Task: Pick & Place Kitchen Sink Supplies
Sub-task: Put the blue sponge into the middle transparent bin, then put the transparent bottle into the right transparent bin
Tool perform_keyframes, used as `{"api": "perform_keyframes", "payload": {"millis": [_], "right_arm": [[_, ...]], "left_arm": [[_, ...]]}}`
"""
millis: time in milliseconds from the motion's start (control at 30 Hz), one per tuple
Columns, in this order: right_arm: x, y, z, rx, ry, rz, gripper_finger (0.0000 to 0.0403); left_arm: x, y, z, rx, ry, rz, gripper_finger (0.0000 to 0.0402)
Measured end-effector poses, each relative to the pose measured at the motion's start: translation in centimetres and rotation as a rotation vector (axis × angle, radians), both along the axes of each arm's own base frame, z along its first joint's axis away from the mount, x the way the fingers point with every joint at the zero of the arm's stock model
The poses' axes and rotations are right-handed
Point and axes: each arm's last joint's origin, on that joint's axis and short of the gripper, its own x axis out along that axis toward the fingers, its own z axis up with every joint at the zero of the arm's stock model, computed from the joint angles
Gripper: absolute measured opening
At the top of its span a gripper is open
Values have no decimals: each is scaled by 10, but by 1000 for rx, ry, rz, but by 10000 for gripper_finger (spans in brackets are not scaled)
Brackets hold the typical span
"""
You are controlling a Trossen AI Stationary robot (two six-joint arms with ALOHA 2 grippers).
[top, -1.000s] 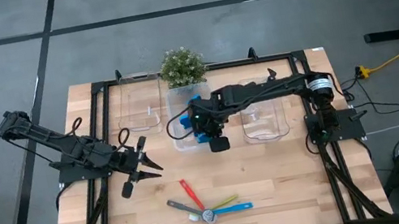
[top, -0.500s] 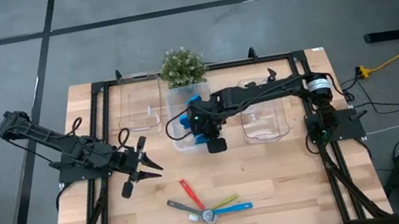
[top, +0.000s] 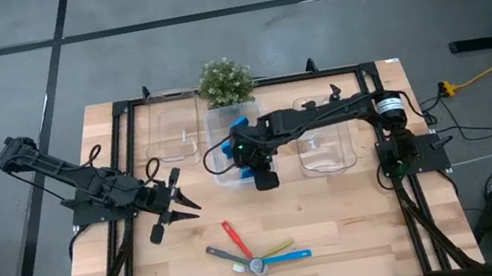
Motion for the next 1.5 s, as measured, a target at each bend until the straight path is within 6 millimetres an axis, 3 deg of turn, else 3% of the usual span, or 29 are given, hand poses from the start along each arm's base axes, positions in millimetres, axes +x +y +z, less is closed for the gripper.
{"api": "perform_keyframes", "payload": {"millis": [733, 1200, 1500], "right_arm": [[-2, 0, 2, 29, 14, -56, 152], [-12, 3, 61, 73, 70, -145, 153], [-26, 23, 90, 105, 151, -189, 153]], "left_arm": [[0, 0, 0, 0, 0, 1, 86], [0, 0, 0, 10, -2, -2, 86], [0, 0, -2, 73, -4, -19, 86]]}}
